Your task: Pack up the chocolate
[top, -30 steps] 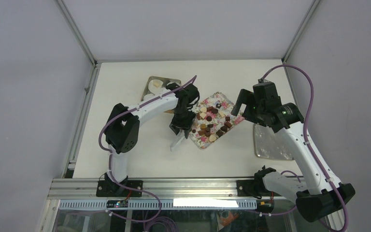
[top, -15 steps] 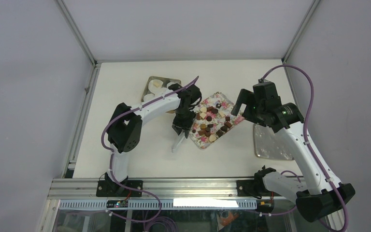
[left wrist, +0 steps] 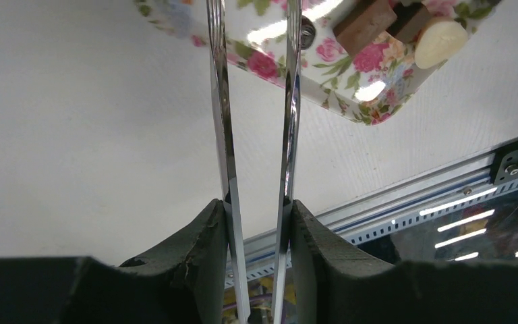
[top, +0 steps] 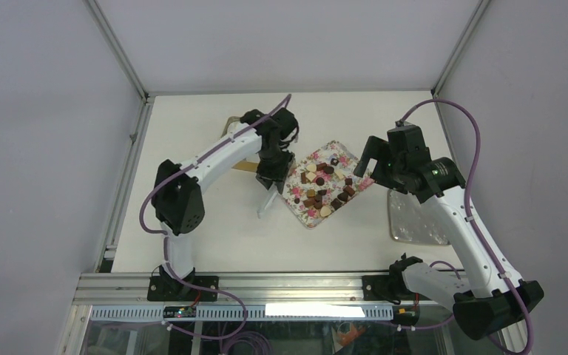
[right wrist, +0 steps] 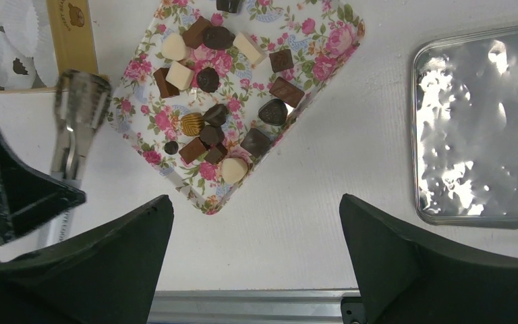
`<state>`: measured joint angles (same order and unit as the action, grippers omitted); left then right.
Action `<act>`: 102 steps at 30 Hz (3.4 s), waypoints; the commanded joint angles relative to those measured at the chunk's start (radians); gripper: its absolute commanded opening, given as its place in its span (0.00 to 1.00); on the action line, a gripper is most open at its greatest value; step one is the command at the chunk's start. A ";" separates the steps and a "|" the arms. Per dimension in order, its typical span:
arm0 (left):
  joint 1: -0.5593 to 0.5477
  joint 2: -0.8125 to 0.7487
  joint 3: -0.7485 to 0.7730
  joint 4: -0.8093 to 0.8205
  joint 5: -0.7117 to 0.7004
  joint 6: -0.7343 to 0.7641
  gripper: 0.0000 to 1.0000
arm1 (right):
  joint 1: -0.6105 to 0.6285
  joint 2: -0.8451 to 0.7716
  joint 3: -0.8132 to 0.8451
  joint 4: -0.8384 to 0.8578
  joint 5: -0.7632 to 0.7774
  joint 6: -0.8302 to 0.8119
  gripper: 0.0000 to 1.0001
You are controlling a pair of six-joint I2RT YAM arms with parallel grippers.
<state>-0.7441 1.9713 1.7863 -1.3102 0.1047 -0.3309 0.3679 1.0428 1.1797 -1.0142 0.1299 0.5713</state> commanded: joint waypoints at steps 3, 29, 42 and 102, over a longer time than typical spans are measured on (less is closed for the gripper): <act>0.221 -0.129 0.048 -0.043 0.002 0.040 0.00 | -0.004 -0.016 0.008 0.036 -0.005 0.009 0.98; 0.436 0.106 0.126 0.004 0.028 0.083 0.05 | -0.004 -0.009 -0.004 0.046 -0.004 0.007 0.98; 0.438 0.121 0.154 0.015 0.017 0.072 0.37 | -0.004 -0.007 0.002 0.045 -0.010 0.007 0.98; -0.075 0.050 -0.134 0.276 0.041 -0.226 0.44 | -0.004 0.005 0.003 0.051 -0.029 0.008 0.98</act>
<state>-0.8173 2.0148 1.5814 -1.0630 0.1535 -0.5404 0.3679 1.0542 1.1664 -1.0042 0.1146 0.5755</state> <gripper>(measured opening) 0.446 0.980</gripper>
